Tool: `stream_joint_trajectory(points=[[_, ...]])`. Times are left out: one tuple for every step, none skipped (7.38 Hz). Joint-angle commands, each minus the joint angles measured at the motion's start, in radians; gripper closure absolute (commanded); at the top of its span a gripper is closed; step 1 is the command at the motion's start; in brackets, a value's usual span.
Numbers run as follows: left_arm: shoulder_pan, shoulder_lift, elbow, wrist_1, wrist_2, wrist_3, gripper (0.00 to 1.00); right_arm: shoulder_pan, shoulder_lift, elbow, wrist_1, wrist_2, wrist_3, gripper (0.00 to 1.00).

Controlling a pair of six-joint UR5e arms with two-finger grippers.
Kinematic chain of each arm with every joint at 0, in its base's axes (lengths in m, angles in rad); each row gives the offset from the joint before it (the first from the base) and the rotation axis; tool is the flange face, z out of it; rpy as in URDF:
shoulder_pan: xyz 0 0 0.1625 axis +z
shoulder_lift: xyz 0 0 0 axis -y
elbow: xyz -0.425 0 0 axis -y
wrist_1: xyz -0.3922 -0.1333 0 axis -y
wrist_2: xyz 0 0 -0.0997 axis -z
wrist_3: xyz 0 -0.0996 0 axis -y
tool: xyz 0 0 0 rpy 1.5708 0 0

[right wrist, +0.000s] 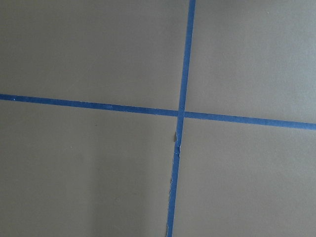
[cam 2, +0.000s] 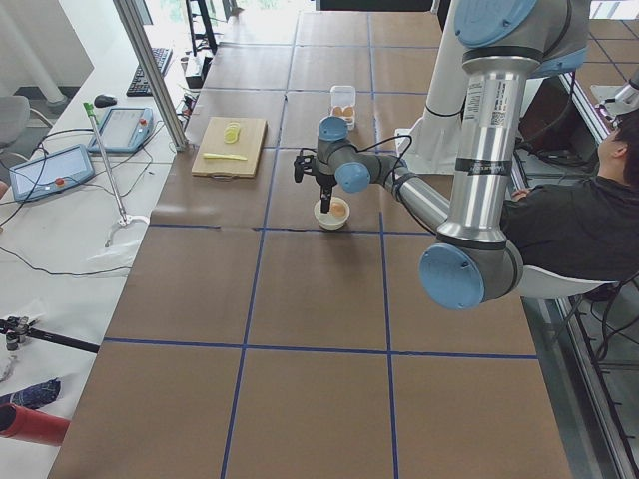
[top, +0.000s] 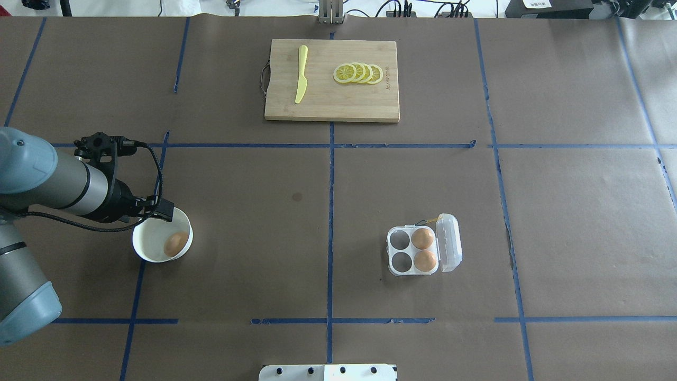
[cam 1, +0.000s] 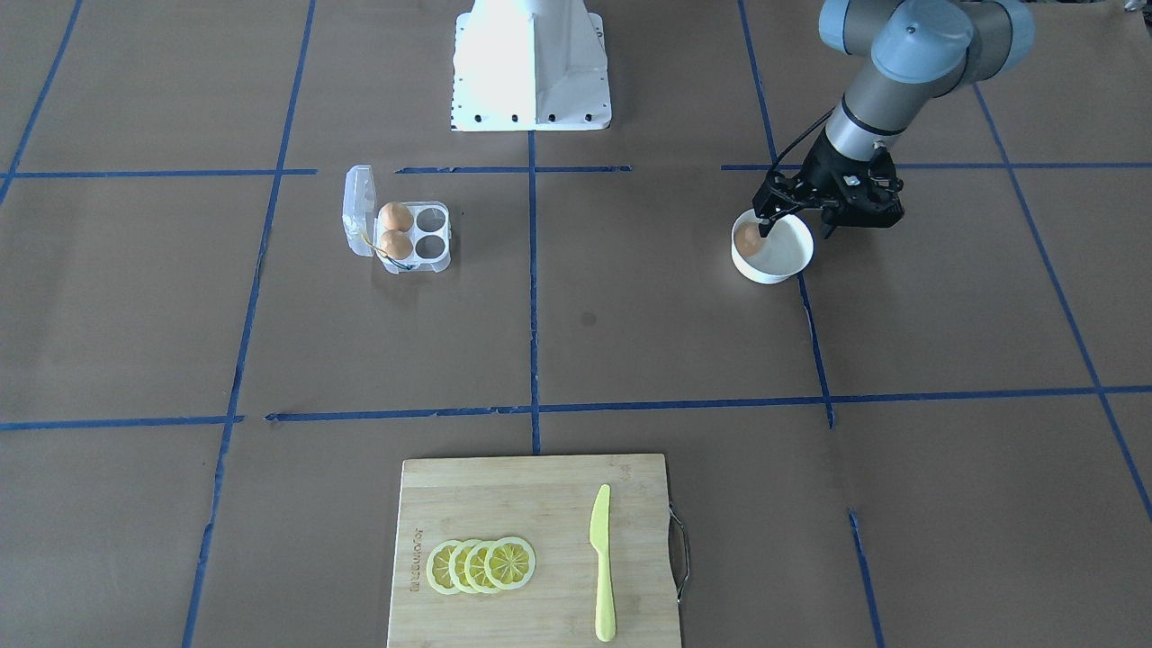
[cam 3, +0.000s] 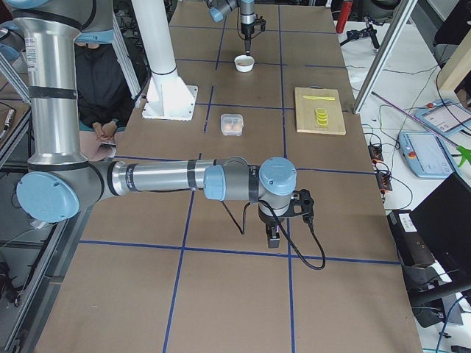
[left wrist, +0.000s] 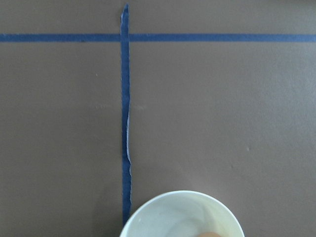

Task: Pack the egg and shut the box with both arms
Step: 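Move the left gripper over the white bowl holding the brown egg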

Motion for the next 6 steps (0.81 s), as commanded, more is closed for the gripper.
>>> stream_joint_trajectory(points=[[0.035, -0.004, 0.007, 0.001, 0.008, -0.017, 0.13, 0.0, 0.0, -0.002, 0.0, 0.0, 0.0, 0.0], [0.036, -0.004, 0.013, 0.001, 0.008, -0.017, 0.17, 0.0, 0.0, -0.002, 0.0, 0.0, 0.0, 0.0], [0.036, -0.004, 0.022, 0.001, 0.01, -0.016, 0.18, 0.0, 0.0, -0.003, 0.0, 0.0, 0.0, 0.0], [0.048, -0.004, 0.034, 0.001, 0.008, -0.016, 0.18, 0.0, 0.0, -0.003, 0.0, 0.0, 0.0, 0.0], [0.057, -0.005, 0.039, 0.001, 0.01, -0.016, 0.18, 0.0, 0.0, -0.003, 0.0, 0.002, 0.002, 0.0], [0.058, -0.005, 0.04, 0.001, 0.01, -0.016, 0.18, 0.0, 0.0, -0.003, 0.0, 0.0, 0.0, 0.0]])
